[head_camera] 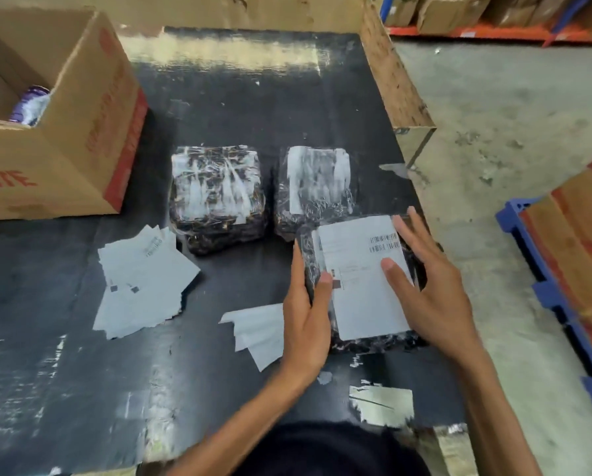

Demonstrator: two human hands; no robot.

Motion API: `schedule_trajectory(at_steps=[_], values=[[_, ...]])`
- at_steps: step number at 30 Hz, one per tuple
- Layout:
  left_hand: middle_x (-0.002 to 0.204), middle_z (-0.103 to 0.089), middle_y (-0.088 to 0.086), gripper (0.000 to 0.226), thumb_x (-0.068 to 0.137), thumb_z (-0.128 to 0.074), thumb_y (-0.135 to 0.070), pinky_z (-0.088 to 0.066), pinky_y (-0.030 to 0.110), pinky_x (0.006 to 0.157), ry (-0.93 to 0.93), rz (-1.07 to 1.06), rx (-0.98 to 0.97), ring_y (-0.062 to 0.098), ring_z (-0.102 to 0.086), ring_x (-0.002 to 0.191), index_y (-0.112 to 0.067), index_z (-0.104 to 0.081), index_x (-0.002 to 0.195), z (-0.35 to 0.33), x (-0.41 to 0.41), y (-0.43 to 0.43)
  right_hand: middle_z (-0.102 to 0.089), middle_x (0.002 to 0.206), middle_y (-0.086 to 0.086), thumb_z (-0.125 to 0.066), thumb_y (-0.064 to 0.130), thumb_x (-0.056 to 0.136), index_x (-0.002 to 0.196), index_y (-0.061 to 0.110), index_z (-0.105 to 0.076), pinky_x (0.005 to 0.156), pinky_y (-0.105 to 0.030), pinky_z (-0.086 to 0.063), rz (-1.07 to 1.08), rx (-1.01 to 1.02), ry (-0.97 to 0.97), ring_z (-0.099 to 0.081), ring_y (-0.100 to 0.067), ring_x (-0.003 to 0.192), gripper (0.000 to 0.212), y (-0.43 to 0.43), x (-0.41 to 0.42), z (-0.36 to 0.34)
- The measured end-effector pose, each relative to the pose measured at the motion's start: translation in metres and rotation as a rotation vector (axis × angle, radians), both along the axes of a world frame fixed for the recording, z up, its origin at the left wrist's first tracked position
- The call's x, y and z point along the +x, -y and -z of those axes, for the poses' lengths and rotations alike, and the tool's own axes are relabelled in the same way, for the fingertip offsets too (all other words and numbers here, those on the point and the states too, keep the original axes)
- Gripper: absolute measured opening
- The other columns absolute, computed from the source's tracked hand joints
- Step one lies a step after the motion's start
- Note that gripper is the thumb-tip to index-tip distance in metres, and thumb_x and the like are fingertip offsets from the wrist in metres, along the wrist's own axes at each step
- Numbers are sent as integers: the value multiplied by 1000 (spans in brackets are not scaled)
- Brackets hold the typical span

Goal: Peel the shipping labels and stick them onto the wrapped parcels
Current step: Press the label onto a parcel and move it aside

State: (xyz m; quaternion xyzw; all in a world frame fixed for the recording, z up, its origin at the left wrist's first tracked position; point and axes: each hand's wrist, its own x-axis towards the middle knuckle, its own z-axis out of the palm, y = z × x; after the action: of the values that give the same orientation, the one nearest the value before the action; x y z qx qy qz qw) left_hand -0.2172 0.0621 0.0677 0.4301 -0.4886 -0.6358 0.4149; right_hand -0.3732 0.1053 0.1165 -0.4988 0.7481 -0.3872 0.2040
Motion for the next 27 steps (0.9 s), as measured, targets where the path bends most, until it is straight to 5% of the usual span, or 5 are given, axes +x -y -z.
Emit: schedule_trajectory(at_steps=[4, 8, 14, 23, 27], values=[[111, -68, -40, 56, 107, -44, -16, -50, 17, 93, 88, 36, 72, -13, -63, 107, -30, -25, 158, 37, -9, -11, -14, 169, 9, -61, 14, 99, 155, 19, -39, 106, 5, -19, 17, 29, -4, -12, 28, 139, 60, -16, -5, 35], [118, -64, -41, 55, 107, -44, -14, -49, 16, 94, 134, 7, 94, -13, -61, 112, -27, -28, 158, 55, 0, -5, -9, 170, 10, -60, 17, 101, 156, 20, -37, 120, -14, -24, -11, 31, 69, -19, 0, 153, 60, -12, 4, 62], [142, -53, -25, 56, 108, -43, -14, -45, 7, 93, 201, -54, 80, -18, -55, 119, -27, -25, 159, 64, 22, 12, -2, 171, 14, -55, 24, 104, 159, 27, -29, 124, -30, -22, -105, 69, 84, -12, -3, 155, 61, 13, 20, 80], [158, -40, -16, 62, 108, -43, -28, -33, 33, 120, 352, 7, 5, -8, -41, 139, -28, -13, 162, 73, 27, 32, 13, 171, 4, -34, 30, 110, 162, 21, -17, 123, -32, -12, -93, 219, -185, 11, -12, 156, 55, 30, 38, 98], [170, -16, -3, 66, 106, -41, -39, -20, 48, 126, 405, 49, -41, 17, -17, 157, -37, -4, 160, 68, 26, 34, -14, 169, -13, -41, 19, 108, 154, 1, -33, 127, -52, -11, -34, 202, -372, 7, -30, 157, 50, 35, 42, 103]])
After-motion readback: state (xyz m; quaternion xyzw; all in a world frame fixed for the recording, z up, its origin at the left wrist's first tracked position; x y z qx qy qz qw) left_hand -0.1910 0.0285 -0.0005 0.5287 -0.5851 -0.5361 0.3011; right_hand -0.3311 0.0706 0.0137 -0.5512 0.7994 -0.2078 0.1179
